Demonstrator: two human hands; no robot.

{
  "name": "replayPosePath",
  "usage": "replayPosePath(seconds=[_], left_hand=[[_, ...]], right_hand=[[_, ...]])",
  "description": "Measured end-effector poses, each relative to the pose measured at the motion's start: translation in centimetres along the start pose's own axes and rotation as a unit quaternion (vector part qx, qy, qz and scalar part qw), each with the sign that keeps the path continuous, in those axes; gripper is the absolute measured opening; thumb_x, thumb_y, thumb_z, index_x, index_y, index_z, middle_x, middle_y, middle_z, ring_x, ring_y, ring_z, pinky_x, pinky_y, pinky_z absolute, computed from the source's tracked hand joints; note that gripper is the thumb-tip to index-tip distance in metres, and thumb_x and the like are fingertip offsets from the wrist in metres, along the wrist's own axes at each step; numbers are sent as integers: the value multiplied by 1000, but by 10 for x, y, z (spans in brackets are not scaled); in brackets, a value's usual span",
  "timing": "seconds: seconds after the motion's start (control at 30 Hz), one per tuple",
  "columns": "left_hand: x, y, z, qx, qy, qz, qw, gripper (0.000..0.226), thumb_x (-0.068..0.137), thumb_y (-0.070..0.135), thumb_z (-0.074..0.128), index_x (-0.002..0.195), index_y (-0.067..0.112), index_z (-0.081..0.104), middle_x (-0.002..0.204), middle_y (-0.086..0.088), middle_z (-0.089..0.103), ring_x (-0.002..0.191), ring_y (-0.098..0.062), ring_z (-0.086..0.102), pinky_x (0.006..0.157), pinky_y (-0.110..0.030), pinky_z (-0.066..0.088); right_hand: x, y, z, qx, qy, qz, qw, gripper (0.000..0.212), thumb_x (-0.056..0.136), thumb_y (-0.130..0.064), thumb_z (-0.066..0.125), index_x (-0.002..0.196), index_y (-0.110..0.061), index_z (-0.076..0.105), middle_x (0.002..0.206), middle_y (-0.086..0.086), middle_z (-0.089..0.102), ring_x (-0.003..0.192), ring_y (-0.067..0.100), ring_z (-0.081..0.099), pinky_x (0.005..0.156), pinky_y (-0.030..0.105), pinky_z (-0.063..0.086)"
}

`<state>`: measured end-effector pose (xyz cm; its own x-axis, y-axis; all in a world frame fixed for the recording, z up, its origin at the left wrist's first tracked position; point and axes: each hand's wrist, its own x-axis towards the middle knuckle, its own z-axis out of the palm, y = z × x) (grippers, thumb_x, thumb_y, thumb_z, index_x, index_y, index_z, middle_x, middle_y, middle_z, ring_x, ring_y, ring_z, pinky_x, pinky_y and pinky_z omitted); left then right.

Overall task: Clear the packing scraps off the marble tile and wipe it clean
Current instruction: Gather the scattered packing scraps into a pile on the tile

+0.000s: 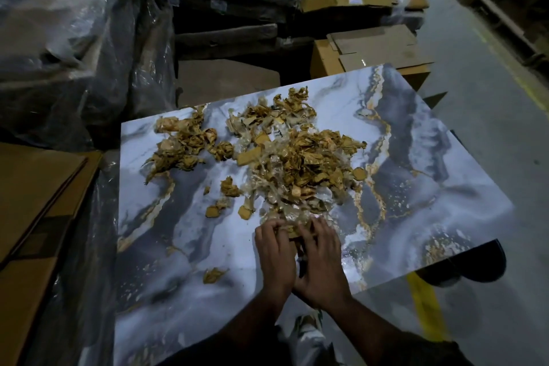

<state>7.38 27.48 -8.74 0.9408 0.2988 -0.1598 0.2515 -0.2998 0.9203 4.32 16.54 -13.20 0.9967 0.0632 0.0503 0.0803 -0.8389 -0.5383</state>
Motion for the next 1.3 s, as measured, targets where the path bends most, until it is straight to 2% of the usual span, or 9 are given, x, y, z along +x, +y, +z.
replayPosePath(seconds=[0.13, 0.37, 0.47, 0.57, 0.77, 0.93, 1.03, 1.17, 1.3], left_hand=[[5, -2, 1, 69, -49, 1, 996, 21, 103, 9, 43, 109, 8, 62, 112, -8, 58, 109, -28, 54, 96, -35, 45], [0, 2, -4, 18, 3, -11, 1000, 29, 104, 8, 43, 89, 22, 63, 90, 11, 63, 88, -1, 59, 81, -28, 48], [6, 7, -5, -7, 14, -23, 1000, 28, 104, 9, 42, 90, 20, 64, 92, 6, 66, 89, -6, 62, 82, -34, 52], [12, 15, -5, -26, 21, -34, 999, 27, 105, 13, 43, 91, 21, 64, 93, 3, 68, 91, -13, 65, 83, -41, 55], [29, 35, -8, -64, 60, -25, 996, 27, 107, 19, 44, 90, 27, 63, 91, 5, 69, 88, -9, 66, 81, -39, 55], [51, 52, -9, -57, 88, 25, 994, 24, 107, 24, 43, 88, 28, 59, 94, 1, 65, 89, -21, 63, 78, -46, 54], [69, 63, -3, -27, 110, 87, 990, 17, 106, 28, 45, 92, 27, 55, 97, 8, 53, 89, -9, 56, 74, -33, 48], [98, 81, 9, -22, 114, 172, 978, 20, 100, 40, 46, 108, 24, 56, 111, 9, 44, 102, 1, 52, 83, -10, 44], [128, 102, 21, 65, 50, 203, 976, 50, 98, 58, 44, 134, 25, 53, 140, 4, 44, 134, -13, 42, 109, -37, 42]], right_hand=[[5, -2, 0, -54, 11, -6, 998, 80, 76, -54, 62, 148, -31, 38, 150, 3, 34, 142, 25, 31, 111, 43, 25], [19, -7, -7, -37, 11, -10, 999, 23, 83, -37, 63, 99, -26, 53, 103, -2, 42, 95, 21, 45, 73, 33, 41], [32, -4, -16, -25, -29, -1, 999, 16, 84, -31, 60, 94, -23, 51, 95, -3, 40, 86, 20, 49, 61, 33, 43], [44, -1, -27, -5, -50, -5, 999, 17, 83, -34, 56, 95, -21, 54, 92, -3, 44, 78, 21, 53, 59, 35, 41], [62, -5, -61, 14, 27, -54, 998, 24, 75, -21, 75, 90, -19, 56, 87, -6, 45, 67, 14, 48, 54, 24, 32], [88, -13, -99, 58, 77, -59, 994, 27, 73, -17, 79, 93, -15, 60, 89, -5, 52, 74, 14, 51, 56, 25, 40], [116, -12, -120, 106, 122, -43, 986, 23, 76, -24, 72, 93, -19, 59, 92, -3, 56, 78, 12, 53, 63, 22, 43], [166, -3, -135, 109, 159, -2, 981, 21, 78, -33, 66, 96, -27, 57, 93, -10, 47, 78, 2, 43, 61, 11, 32], [206, 10, -130, 11, 122, -9, 992, 31, 80, -40, 67, 103, -22, 59, 97, -6, 47, 78, 14, 52, 60, 27, 34]])
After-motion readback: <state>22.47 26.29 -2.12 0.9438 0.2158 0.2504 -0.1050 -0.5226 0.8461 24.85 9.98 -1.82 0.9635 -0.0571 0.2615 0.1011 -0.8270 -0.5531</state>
